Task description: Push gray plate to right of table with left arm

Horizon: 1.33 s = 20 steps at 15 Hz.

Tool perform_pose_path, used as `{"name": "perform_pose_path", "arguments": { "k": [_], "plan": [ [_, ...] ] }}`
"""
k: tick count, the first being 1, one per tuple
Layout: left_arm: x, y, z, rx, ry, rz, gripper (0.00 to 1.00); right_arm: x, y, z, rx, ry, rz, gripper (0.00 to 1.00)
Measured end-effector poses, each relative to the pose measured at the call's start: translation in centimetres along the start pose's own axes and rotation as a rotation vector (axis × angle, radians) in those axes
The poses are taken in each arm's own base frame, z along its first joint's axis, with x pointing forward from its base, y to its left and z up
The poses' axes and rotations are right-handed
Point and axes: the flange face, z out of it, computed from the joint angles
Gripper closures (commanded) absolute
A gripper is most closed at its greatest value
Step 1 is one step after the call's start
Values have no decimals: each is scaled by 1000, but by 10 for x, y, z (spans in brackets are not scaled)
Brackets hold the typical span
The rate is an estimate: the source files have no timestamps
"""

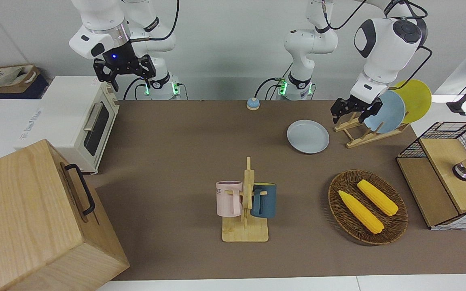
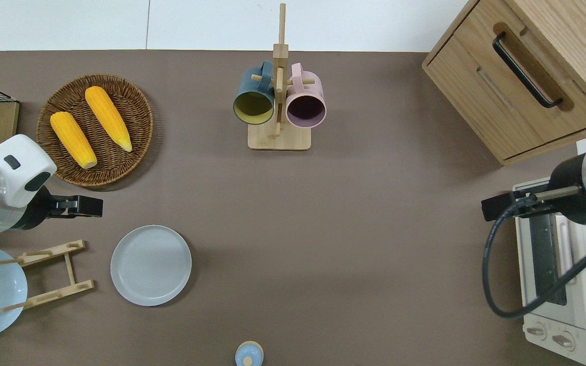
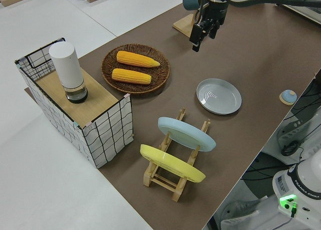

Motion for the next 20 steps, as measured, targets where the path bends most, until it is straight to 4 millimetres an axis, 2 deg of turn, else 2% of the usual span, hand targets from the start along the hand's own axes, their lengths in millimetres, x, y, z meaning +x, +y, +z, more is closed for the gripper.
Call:
{"name": "perform_pose_path", "arguments": {
  "k": [20],
  "plan": [
    [-5, 1, 8, 0, -43, 3, 2, 0, 0, 0, 0, 0, 0, 17]
  ]
}}
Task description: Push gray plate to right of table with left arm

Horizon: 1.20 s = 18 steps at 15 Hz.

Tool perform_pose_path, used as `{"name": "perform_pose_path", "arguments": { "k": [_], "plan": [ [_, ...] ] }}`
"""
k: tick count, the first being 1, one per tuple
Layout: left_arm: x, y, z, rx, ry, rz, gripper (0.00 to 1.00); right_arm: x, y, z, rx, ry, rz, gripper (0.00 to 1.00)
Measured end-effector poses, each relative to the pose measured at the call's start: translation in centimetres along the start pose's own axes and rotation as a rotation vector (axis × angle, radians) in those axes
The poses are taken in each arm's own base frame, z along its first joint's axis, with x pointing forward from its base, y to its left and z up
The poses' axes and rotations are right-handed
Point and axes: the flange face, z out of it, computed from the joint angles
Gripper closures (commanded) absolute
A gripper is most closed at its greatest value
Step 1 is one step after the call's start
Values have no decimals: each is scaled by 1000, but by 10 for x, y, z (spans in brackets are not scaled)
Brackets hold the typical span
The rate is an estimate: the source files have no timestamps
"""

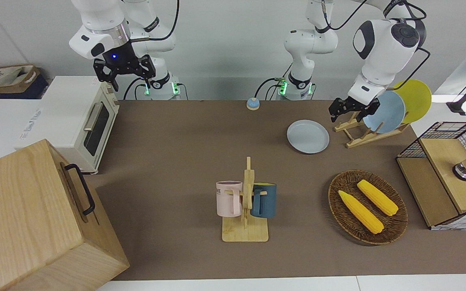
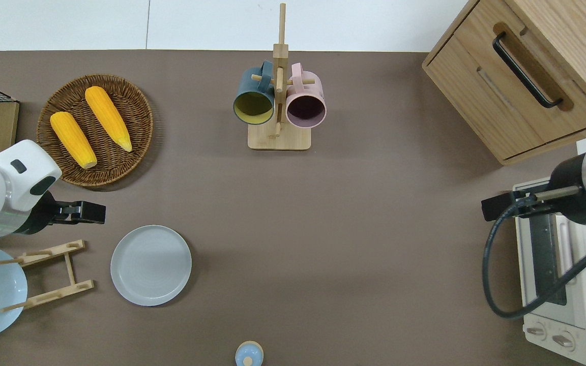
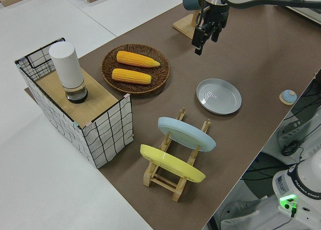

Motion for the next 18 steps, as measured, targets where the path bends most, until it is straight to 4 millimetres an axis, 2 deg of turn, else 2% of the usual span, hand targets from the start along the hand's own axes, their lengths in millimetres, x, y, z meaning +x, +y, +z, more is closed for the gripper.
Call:
{"name": "perform_pose_path", "arguments": {
  "k": [13, 18],
  "plan": [
    [-3, -1, 3, 0, -31, -1, 2, 0, 0, 0, 0, 0, 0, 17],
    [-8, 6, 18, 3, -71, 12, 2, 0, 0, 0, 0, 0, 0, 17]
  ]
}}
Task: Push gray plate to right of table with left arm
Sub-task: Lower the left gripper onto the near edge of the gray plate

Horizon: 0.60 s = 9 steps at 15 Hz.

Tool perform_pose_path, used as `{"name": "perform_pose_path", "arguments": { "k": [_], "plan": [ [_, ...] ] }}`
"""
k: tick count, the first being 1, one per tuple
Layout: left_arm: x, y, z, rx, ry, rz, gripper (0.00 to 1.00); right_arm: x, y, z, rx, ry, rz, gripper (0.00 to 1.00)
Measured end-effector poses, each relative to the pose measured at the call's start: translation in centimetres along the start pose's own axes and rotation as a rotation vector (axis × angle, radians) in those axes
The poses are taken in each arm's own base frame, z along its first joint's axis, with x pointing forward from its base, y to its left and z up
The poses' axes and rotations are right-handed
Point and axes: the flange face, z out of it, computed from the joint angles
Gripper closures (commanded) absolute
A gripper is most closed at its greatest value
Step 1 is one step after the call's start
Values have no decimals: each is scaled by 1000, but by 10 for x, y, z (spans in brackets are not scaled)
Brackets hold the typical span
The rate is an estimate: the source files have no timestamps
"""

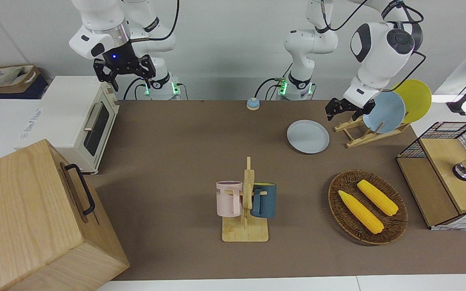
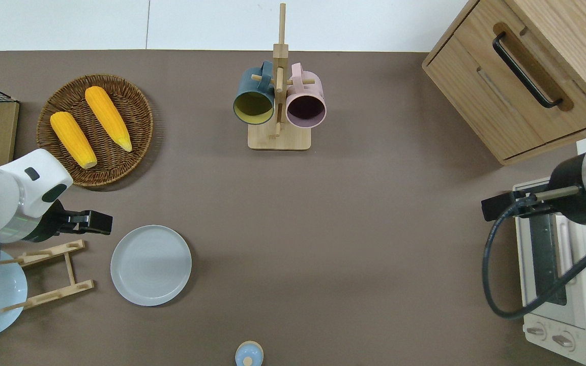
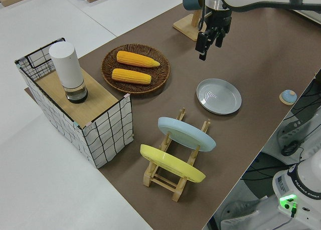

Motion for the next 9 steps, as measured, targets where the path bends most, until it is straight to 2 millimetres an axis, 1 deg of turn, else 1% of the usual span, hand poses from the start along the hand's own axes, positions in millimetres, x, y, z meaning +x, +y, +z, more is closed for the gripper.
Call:
{"name": "perform_pose_path", "arguments": {
  "k": [3, 5, 9],
  "plan": [
    [-6, 2, 17, 0, -2, 5, 2, 0, 0, 0, 0, 0, 0, 17],
    [-14, 2, 32, -1, 18, 4, 2, 0, 0, 0, 0, 0, 0, 17],
    [-30, -7, 61, -6, 54, -11, 2, 0, 0, 0, 0, 0, 0, 17]
  ]
}}
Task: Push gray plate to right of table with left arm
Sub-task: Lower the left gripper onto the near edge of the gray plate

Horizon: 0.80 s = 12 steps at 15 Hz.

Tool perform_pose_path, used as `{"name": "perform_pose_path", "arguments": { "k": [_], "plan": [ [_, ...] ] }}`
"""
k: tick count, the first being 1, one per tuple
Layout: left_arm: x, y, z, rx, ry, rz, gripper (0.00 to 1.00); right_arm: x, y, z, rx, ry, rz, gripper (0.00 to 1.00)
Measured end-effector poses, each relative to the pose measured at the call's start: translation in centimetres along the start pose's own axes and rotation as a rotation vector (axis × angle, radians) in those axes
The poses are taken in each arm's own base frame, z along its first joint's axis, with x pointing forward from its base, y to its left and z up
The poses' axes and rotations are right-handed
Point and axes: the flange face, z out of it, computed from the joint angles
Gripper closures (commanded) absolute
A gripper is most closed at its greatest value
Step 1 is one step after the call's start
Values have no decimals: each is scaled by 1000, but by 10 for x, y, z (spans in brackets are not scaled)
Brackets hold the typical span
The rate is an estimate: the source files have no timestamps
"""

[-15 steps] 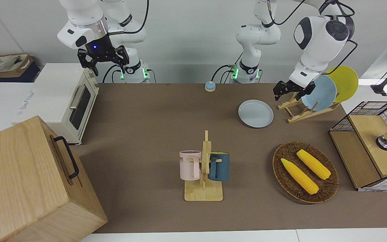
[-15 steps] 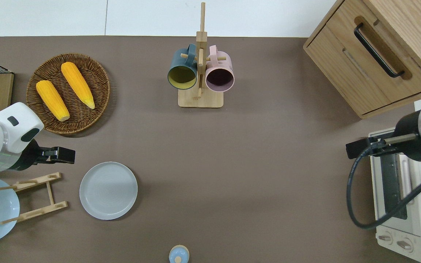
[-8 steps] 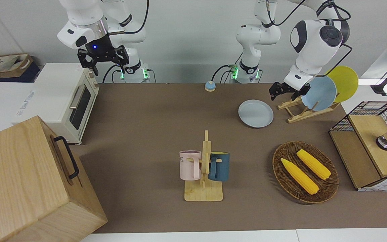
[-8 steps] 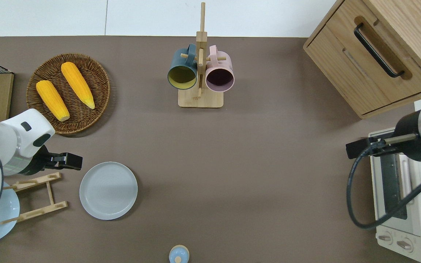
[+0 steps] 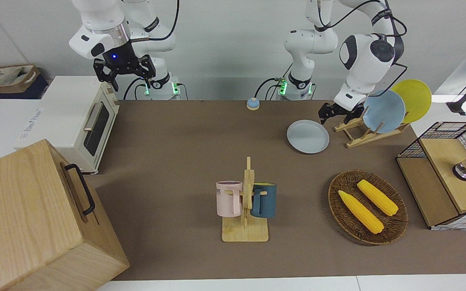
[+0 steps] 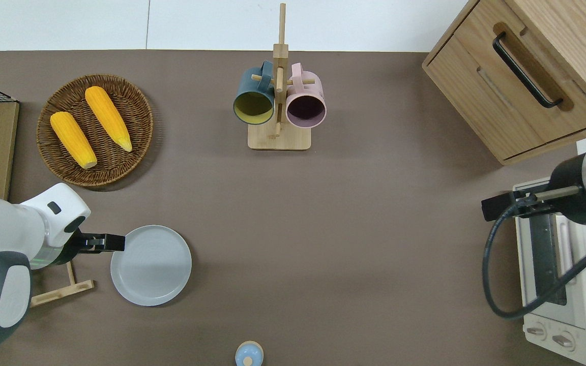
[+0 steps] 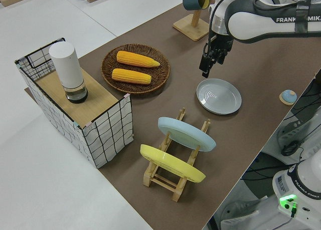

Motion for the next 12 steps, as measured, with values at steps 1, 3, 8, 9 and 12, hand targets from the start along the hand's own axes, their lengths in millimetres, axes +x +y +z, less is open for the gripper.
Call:
{"name": "perform_pose_path", "arguments": {
  "k": [1, 3, 8, 9, 12],
  "plan": [
    [-2, -4, 5, -1, 6, -7, 2, 0, 0, 0, 0, 0, 0, 17],
    [-5, -15, 16, -3, 22, -18, 2, 0, 0, 0, 0, 0, 0, 17],
    [-12, -37, 44, -4, 52, -30, 2, 0, 0, 0, 0, 0, 0, 17],
    [-15, -41, 52, -3, 64, -34, 2, 0, 0, 0, 0, 0, 0, 17],
    [-25, -58, 75, -1, 81, -45, 2, 0, 0, 0, 0, 0, 0, 17]
  ]
}}
